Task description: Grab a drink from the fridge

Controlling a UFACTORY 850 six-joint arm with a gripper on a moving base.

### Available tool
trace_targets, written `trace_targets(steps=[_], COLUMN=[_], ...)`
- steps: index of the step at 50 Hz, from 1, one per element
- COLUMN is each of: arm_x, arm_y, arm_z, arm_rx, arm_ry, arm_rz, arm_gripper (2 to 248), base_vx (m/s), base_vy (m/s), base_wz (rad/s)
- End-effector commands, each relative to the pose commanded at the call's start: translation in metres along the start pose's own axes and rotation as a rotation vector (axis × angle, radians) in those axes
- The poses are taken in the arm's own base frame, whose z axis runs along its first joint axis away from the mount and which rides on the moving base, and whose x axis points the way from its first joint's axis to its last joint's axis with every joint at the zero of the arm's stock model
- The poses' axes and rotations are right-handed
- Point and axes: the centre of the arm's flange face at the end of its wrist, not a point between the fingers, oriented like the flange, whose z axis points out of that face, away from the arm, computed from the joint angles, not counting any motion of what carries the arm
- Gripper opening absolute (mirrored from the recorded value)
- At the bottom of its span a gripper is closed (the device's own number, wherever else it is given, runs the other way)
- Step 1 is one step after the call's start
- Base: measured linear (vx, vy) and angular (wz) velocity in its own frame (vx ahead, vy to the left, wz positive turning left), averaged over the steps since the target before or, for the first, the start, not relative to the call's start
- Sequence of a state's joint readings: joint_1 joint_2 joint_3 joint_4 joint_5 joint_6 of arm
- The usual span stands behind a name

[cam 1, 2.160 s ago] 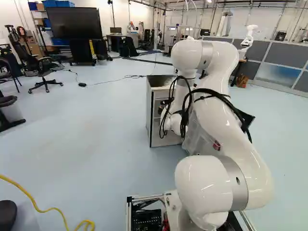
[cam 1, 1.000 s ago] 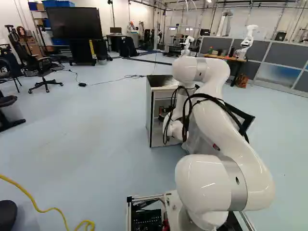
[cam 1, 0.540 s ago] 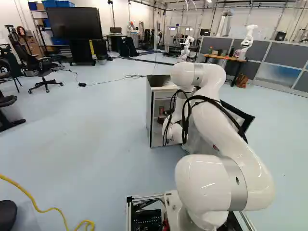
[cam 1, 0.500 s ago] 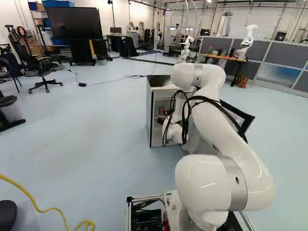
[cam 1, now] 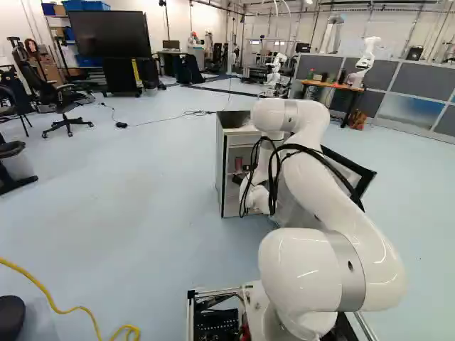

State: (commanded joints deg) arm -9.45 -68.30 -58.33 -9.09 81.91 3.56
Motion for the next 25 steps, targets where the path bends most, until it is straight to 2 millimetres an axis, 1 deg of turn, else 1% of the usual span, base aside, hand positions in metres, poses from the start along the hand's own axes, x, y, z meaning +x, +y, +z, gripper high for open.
trace_targets(steps=[12, 25], arm_x=[0.000, 0.000], arm_y=[0.000, 0.002], arm_z=[0.015, 0.036], arm_rx=[0.004, 0.009], arm_ry=[0.022, 0.055], arm_rz=[-0.005, -0.011], arm_gripper=[247, 247], base_vx=[0.000, 0.000], base_vy=[0.000, 0.000], base_wz=[0.000, 0.000])
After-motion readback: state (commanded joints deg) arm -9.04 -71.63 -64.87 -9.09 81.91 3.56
